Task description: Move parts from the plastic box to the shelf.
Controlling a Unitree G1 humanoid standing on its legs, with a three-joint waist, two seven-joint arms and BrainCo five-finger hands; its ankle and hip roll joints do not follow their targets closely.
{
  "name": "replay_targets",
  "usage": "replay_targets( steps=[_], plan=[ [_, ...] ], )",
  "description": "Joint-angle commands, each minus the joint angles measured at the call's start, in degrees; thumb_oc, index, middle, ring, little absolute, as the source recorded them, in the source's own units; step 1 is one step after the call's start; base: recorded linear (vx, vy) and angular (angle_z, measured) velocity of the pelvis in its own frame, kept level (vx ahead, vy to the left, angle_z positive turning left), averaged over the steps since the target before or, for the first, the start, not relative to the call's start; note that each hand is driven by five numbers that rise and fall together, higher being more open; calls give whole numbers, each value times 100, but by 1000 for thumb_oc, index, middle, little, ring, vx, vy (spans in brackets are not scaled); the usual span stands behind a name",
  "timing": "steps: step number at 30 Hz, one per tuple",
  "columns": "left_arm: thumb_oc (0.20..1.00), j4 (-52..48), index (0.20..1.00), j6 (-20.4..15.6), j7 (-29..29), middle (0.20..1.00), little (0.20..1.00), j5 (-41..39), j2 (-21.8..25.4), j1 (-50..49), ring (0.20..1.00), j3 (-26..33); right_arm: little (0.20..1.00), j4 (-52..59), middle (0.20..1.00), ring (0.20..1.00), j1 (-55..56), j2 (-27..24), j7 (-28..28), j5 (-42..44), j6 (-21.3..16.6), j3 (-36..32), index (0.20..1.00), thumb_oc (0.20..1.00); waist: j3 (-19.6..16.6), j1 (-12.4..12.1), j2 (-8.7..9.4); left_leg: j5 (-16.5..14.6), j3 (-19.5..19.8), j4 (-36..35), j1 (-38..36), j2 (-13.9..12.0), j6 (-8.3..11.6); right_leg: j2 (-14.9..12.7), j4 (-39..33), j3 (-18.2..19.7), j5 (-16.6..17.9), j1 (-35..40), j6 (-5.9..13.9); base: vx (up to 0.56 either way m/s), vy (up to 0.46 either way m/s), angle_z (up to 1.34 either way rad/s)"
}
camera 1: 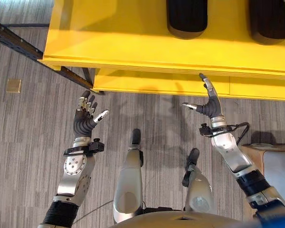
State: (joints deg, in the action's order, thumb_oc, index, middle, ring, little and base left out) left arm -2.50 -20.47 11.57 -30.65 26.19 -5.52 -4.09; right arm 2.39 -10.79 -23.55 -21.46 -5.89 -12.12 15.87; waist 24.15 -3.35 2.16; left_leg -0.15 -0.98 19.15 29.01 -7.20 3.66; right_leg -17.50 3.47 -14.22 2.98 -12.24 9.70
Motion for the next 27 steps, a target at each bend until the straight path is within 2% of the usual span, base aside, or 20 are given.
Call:
replay_targets(
  steps=[1, 3, 6, 9, 10, 11, 12, 13, 16, 17, 18, 20, 22, 23, 24, 25, 26, 27],
  plan=[
    [1000, -81, 1000, -286, -72, 1000, 1000, 192, 94, -120, 1000, 155, 1000, 480, 1000, 1000, 100, -136, 139, 312, -581, -233, 1000, 1000, -316, 82, 182, 27, 30, -454, -305, -277, 23, 61, 185, -79, -23, 299, 37, -1, -53, -18],
    [1000, -28, 1000, -300, -175, 1000, 1000, 233, 110, -159, 1000, 163, 1000, 852, 1000, 1000, 524, -158, 342, 527, -732, -346, 1000, 1000, -498, 234, 196, 264, -125, -893, -679, -465, 120, 181, 38, 61, -13, 355, 35, 22, -85, -34],
    [1000, -19, 1000, -299, -230, 1000, 1000, 222, 84, -209, 1000, 171, 1000, 967, 1000, 1000, 757, -162, 467, 674, -761, -410, 1000, 1000, -604, 288, 196, 403, -254, -1163, -923, -559, 178, 258, -23, 181, -34, 394, 22, 25, -68, -35],
    [1000, 10, 1000, -304, -348, 1000, 1000, 219, 42, -197, 1000, 162, 1000, 1024, 1000, 1000, 1021, -149, 628, 974, -824, -577, 1000, 1000, -771, 438, 162, 629, -410, -1514, -1260, -798, 298, 430, 47, 340, -198, 406, -38, 14, -109, -39],
    [1000, 22, 1000, -298, -384, 1000, 1000, 197, 37, -205, 1000, 147, 1000, 1030, 1000, 1000, 1071, -149, 691, 1062, -820, -592, 1000, 1000, -801, 452, 145, 664, -438, -1581, -1358, -858, 309, 496, 111, 409, -268, 399, -76, 13, -174, -22],
    [1000, 18, 1000, -278, -424, 1000, 1000, 197, 1, -217, 1000, 141, 1000, 993, 1000, 1000, 1120, -126, 775, 1268, -860, -639, 1000, 1000, -862, 524, 127, 732, -488, -1687, -1561, -1023, 333, 649, 317, 581, -444, 358, -152, 11, -120, -23],
    [1000, 18, 1000, -278, -425, 1000, 1000, 198, 0, -213, 1000, 140, 1000, 996, 1000, 1000, 1119, -128, 777, 1270, -858, -643, 1000, 1000, -868, 514, 123, 758, -497, -1703, -1552, -1030, 331, 657, 315, 591, -425, 335, -159, 14, -210, -39],
    [1000, 19, 1000, -277, -487, 1000, 1000, 147, -51, -219, 1000, 141, 1000, 1001, 1000, 1000, 1135, -113, 871, 1438, -883, -648, 1000, 1000, -892, 571, 113, 796, -579, -1752, -1740, -1178, 356, 830, 558, 767, -609, 291, -242, 4, -110, -51],
    [1000, 13, 1000, -265, -512, 1000, 1000, 113, -90, -233, 1000, 109, 1000, 983, 1000, 1000, 1160, -111, 925, 1593, -901, -667, 1000, 1000, -908, 592, 99, 846, -664, -1795, -1853, -1265, 380, 930, 671, 849, -684, 266, -289, 7, -171, -50],
    [1000, -2, 1000, -252, -592, 1000, 1000, 73, -168, -230, 1000, 40, 1000, 1001, 1000, 1000, 1194, -131, 1034, 1794, -910, -729, 1000, 1000, -951, 657, 45, 1000, -730, -1780, -1988, -1445, 398, 1182, 962, 932, -897, 208, -468, -3, -225, -23],
    [1000, -2, 1000, -252, -593, 1000, 1000, 73, -170, -230, 1000, 39, 1000, 1003, 1000, 1000, 1196, -133, 1036, 1797, -909, -731, 1000, 1000, -949, 653, 41, 1003, -732, -1784, -1993, -1451, 402, 1187, 970, 934, -901, 206, -471, -7, -309, -10],
    [1000, 21, 1000, -204, -660, 1000, 1000, 65, -216, -165, 1000, -44, 1000, 991, 1000, 1000, 1289, -177, 1003, 1763, -894, -838, 1000, 1000, -935, 679, -20, 1308, -756, -1693, -1934, -1516, 441, 1308, 1017, 848, -1002, 253, -604, -27, -185, -12],
    [1000, 34, 1000, -184, -697, 1000, 1000, 95, -249, -108, 1000, -86, 1000, 961, 1000, 1000, 1437, -204, 891, 1636, -890, -1034, 1000, 1000, -900, 739, -64, 1666, -868, -1586, -1803, -1522, 462, 1369, 938, 681, -1049, 413, -725, -63, -283, 20],
    [1000, 39, 1000, -177, -734, 1000, 1000, 111, -265, -65, 1000, -131, 1000, 967, 1000, 1000, 1592, -219, 798, 1510, -892, -1189, 1000, 1000, -888, 826, -87, 1673, -1107, -1380, -1678, -1470, 446, 1373, 830, 578, -1004, 517, -803, -55, -227, 60],
    [1000, 39, 1000, -176, -735, 1000, 1000, 111, -265, -66, 1000, -133, 1000, 970, 1000, 1000, 1596, -219, 797, 1508, -891, -1191, 1000, 1000, -889, 827, -88, 1665, -1103, -1368, -1672, -1469, 444, 1371, 825, 575, -1002, 521, -801, 17, -195, 84],
    [1000, 48, 1000, -165, -751, 1000, 1000, 116, -293, -77, 1000, -139, 1000, 977, 1000, 1000, 1715, -192, 734, 1403, -881, -1279, 1000, 1000, -925, 909, -75, 1354, -1217, -1267, -1733, -1330, 490, 1320, 718, 556, -1088, 662, -785, 58, -100, 71],
    [1000, 38, 1000, -177, -769, 1000, 1000, 116, -309, -113, 1000, -132, 1000, 949, 1000, 1000, 1759, -198, 723, 1318, -858, -1311, 1000, 1000, -940, 898, -100, 1129, -1142, -1235, -1727, -1077, 415, 1326, 592, 566, -1042, 712, -785, 17, -91, 63],
    [1000, 57, 1000, -156, -746, 1000, 1000, 164, -393, -203, 1000, -125, 1000, 848, 1000, 1000, 1768, -163, 723, 1247, -832, -1304, 1000, 1000, -966, 810, -160, 882, -863, -1307, -1675, -486, 150, 1352, 382, 573, -821, 766, -779, -34, -15, 33]
  ],
)
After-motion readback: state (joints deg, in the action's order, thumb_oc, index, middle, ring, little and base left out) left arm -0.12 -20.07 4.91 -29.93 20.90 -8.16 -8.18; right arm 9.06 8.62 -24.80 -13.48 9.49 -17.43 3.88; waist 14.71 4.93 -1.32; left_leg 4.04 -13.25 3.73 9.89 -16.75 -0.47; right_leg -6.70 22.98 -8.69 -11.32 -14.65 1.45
